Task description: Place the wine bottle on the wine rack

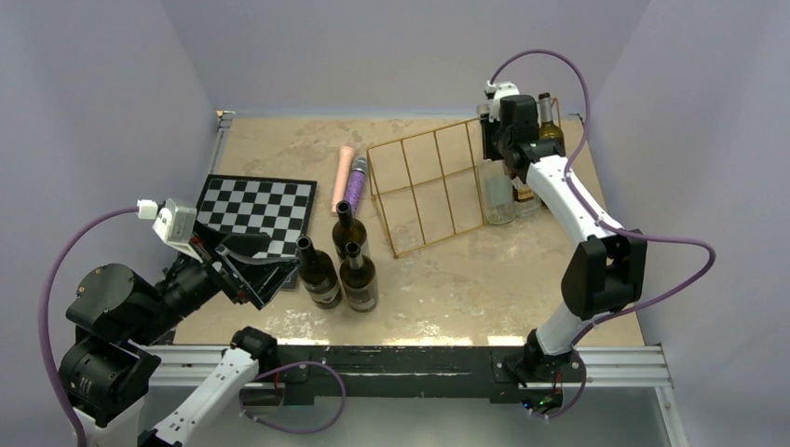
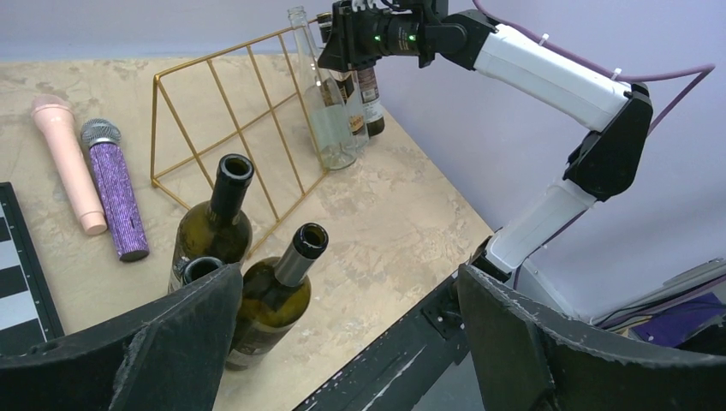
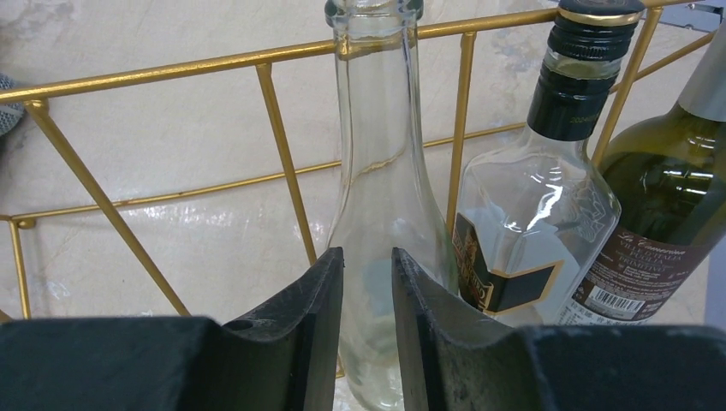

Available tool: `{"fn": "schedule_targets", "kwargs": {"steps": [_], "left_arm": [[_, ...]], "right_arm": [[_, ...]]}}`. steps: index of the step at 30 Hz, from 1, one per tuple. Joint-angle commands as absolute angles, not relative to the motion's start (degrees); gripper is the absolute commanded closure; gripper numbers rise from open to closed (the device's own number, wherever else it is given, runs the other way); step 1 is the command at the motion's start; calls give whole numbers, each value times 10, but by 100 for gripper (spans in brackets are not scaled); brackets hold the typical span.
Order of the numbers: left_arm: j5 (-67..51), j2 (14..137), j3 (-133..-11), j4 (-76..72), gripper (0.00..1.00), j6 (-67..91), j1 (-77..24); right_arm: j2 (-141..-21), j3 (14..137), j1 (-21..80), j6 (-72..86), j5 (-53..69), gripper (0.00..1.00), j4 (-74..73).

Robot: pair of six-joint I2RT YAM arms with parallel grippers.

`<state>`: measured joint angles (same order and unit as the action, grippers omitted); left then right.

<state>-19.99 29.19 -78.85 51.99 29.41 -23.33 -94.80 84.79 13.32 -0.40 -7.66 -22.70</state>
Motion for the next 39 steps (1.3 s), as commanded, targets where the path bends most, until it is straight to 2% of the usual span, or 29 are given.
{"fn": "schedule_targets", "kwargs": {"steps": [1,6,10,16,19,21,28,35,39], "left_arm": [[-194,302,-787,512,1,298,-236],[-196,307,-787,510,1,297,-236],[-197,311,-785,509,1,291,-236],[-193,307,-765,509,1,273,-236],[-178,304,-755,515,1,266,-236],[-169,305,-749,520,1,261,-236],[-106,305,-719,541,1,252,-236],[-86,306,-675,537,1,251,-236],[-87,308,-655,529,1,255,-236]], "right_arm": [[-916,863,133,18,-65,69,-202],[-865,860,133,31,-46,62,-226],[-812,847,138,21,12,49,-244],[-746,843,159,-6,164,29,-302],[-719,838,200,-53,257,22,-327],[-715,844,244,-101,272,18,-355],[-709,858,348,-120,278,14,-394],[-661,792,424,-41,399,15,-302],[-656,752,480,-21,348,20,-257]]}}
